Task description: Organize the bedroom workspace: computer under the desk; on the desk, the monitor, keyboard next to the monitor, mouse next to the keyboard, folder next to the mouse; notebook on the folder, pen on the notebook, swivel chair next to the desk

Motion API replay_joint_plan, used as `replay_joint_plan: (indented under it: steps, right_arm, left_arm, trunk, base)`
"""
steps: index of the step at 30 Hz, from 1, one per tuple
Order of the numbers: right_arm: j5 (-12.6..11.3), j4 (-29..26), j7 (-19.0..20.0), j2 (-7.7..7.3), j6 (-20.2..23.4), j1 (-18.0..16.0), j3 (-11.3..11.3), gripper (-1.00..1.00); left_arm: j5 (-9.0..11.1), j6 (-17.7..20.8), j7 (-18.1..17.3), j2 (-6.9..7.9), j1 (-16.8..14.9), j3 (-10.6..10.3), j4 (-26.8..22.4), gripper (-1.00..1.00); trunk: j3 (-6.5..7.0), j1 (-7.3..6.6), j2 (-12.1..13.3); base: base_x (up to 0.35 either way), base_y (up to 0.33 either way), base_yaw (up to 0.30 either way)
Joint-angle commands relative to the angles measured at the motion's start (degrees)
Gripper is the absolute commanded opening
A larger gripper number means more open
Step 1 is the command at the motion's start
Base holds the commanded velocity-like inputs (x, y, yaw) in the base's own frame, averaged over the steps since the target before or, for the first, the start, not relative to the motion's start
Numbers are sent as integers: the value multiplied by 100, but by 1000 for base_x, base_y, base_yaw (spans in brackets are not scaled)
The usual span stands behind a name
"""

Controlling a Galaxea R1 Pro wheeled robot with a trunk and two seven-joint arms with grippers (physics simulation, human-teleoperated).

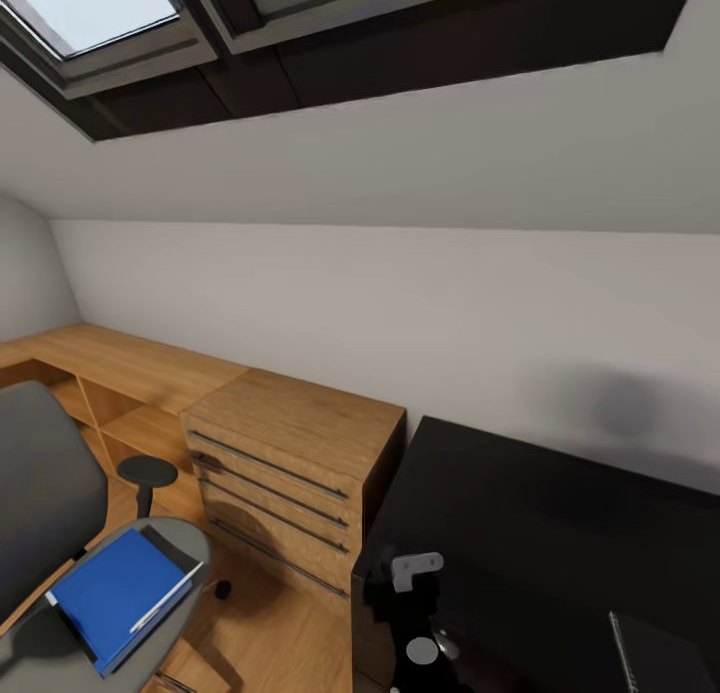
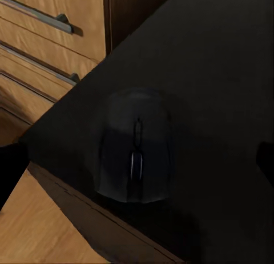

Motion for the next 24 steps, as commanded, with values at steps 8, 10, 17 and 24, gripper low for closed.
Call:
replay_joint_plan:
  steps: [8, 10, 17, 24]
  right_arm:
    - [-28, 304, 247, -2, 6, -168, -230, 100]
    - [-29, 323, 306, -2, 6, -184, -272, 100]
    - [-29, 341, 340, 9, 6, -197, -293, 100]
    - [-29, 407, 347, 21, 6, -201, -303, 100]
  left_arm:
    - [60, -42, 30, 7, -4, -24, 0, 100]
    - [61, -42, 30, 7, -4, -24, 2, 100]
    - [60, -42, 30, 7, -4, -24, 9, 100]
    - [60, -46, 32, 7, -5, -24, 22, 100]
  trunk:
    - [-132, 155, -286]
    - [-132, 155, -286]
    - [-132, 155, -286]
    - [-132, 155, -286]
  base:
    - [0, 0, 0]
    - [0, 0, 0]
    - [0, 0, 0]
    - [5, 1, 0]
